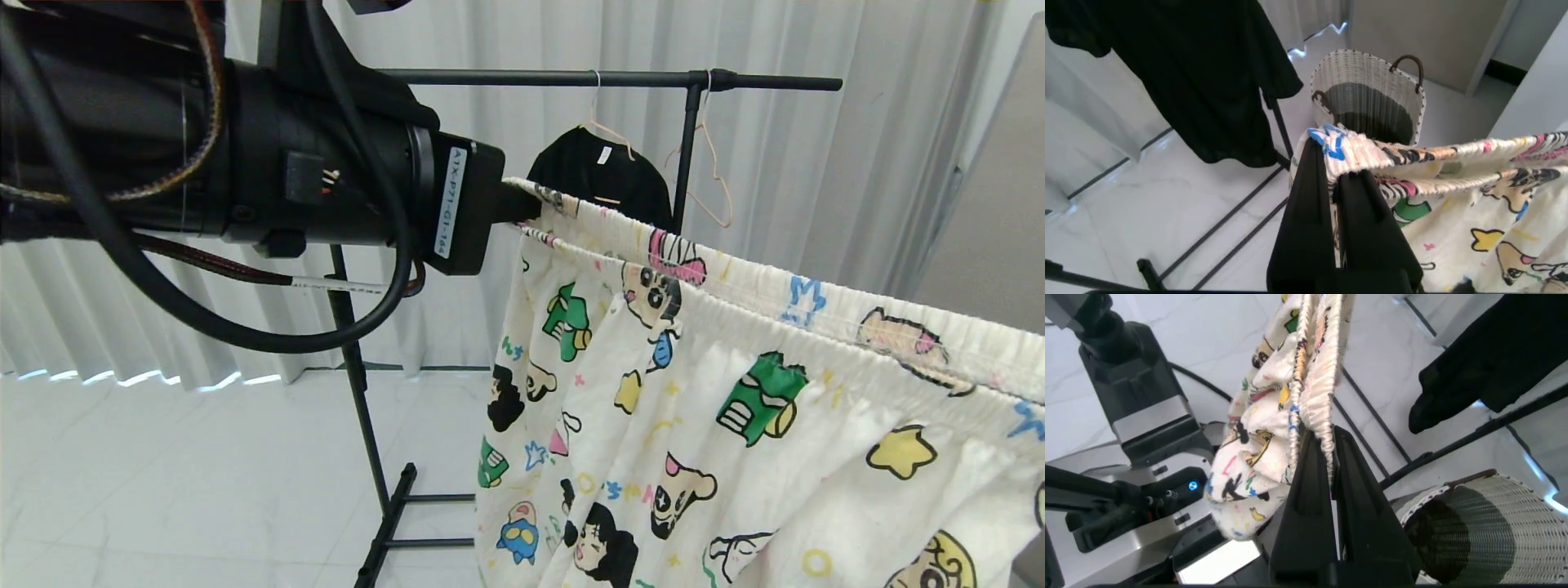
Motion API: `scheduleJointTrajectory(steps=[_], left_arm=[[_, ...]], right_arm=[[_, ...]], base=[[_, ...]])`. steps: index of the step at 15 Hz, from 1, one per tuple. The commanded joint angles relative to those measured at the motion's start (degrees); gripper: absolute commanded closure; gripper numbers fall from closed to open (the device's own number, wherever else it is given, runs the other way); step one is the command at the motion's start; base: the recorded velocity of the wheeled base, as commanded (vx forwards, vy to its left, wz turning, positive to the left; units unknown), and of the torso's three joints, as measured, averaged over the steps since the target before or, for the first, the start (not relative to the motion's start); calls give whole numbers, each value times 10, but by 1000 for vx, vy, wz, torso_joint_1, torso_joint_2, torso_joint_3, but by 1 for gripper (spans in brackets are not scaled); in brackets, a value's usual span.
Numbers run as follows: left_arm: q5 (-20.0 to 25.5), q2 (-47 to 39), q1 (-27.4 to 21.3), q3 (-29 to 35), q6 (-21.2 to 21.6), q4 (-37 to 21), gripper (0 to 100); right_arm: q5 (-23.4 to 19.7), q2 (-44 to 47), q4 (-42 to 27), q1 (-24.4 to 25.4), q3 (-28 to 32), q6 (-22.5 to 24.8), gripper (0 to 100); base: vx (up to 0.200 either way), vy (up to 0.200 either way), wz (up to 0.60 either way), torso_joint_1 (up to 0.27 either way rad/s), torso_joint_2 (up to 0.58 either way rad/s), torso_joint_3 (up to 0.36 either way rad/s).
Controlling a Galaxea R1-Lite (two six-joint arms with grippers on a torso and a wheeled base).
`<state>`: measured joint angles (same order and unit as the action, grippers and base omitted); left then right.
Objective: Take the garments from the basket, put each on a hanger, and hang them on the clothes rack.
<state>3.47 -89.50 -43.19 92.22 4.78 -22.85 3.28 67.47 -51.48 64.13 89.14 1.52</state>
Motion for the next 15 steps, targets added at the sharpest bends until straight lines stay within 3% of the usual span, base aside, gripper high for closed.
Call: scheduleJointTrajectory(steps=[1,4,6,9,11,15], left_arm=[[0,-8,0,2,0,0,100],[0,-1,0,0,-1,-4,100],[0,35,0,-30,-2,-33,100],[22,119,-5,-115,-24,-62,100],[32,168,-33,-146,-47,-88,100],[33,222,-94,-187,-52,-103,100]], right_arm=[[0,3,0,2,-1,1,100],[2,2,0,-2,-3,0,100],[9,5,14,-43,-5,1,100],[-6,42,123,-110,-10,1,100],[-20,69,175,-125,-6,1,100],[-32,107,238,-125,-5,2,100]], base=[[0,0,0,0,0,0],[0,0,0,0,0,0],[0,0,0,0,0,0],[0,0,0,0,0,0],[0,0,0,0,0,0],[0,0,0,0,0,0]])
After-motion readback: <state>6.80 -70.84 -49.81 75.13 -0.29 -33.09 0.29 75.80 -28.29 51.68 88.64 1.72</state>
